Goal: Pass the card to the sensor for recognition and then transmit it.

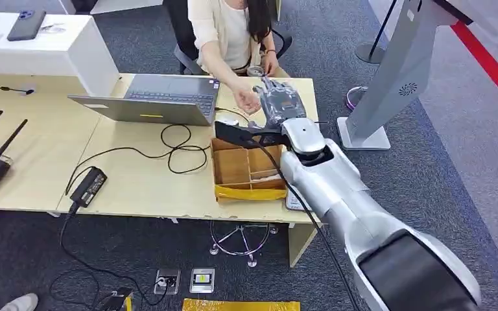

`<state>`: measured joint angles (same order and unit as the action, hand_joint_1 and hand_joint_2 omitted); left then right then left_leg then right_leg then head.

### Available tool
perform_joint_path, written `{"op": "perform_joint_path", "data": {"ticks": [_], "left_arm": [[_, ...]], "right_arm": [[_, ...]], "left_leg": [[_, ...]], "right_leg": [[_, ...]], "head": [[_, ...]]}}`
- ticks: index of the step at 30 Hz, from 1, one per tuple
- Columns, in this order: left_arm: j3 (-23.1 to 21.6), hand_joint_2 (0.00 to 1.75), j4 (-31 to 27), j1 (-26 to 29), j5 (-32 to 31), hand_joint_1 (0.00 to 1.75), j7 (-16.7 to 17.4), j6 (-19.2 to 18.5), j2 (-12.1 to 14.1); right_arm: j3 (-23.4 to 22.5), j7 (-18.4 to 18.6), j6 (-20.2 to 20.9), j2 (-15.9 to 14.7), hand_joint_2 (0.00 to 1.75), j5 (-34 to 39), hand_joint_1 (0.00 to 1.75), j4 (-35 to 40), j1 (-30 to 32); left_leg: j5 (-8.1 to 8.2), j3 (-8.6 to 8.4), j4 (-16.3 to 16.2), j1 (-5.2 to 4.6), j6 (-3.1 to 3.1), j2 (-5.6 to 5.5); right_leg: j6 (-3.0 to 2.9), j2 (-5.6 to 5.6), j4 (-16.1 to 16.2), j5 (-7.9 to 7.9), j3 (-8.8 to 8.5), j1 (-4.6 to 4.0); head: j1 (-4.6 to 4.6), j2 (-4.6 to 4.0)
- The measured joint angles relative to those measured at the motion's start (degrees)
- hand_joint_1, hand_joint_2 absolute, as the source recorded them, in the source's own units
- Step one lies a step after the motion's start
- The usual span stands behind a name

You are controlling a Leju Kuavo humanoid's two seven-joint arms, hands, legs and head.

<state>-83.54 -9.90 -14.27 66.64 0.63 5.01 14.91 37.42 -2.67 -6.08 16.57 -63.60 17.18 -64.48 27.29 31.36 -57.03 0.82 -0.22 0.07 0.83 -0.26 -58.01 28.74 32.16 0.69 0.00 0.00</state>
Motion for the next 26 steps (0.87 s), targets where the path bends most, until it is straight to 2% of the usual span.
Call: {"op": "perform_joint_path", "data": {"ticks": [7,14,21,26], "left_arm": [[-0.61,0.00,0.00,0.00,0.20,0.00,0.26,0.00,-0.02],[-1.05,0.00,0.00,0.45,1.60,0.00,0.35,0.35,-0.02],[-1.09,0.00,0.00,2.06,3.02,0.00,-0.33,0.98,-0.02],[-1.09,0.00,0.00,3.00,3.67,0.00,-1.01,1.44,-0.04]], "right_arm": [[0.00,-1.88,1.46,-0.98,0.00,2.67,0.00,-0.57,0.51],[-2.43,-6.67,1.31,-4.29,0.00,10.52,0.00,-0.70,0.88],[-6.82,-11.23,-1.64,-9.70,0.00,17.33,0.00,-0.74,3.55],[-12.05,-13.75,-5.36,-14.14,0.00,24.22,0.00,-0.85,5.94]], "left_leg": [[0.00,0.00,0.00,0.00,0.00,0.00],[0.00,0.00,-0.01,-0.01,0.00,0.00],[0.01,0.00,-0.03,-0.01,0.01,0.01],[0.01,0.02,-0.03,-0.01,0.01,-0.01]], "right_leg": [[0.00,0.00,0.00,0.00,0.01,0.00],[0.00,0.00,0.01,0.00,0.00,0.01],[0.00,0.01,0.02,0.00,0.00,0.01],[0.00,-0.04,0.03,0.00,0.00,0.01]], "head": [[0.00,-0.02],[0.00,-0.02],[0.00,-0.02],[0.00,-0.02]]}}
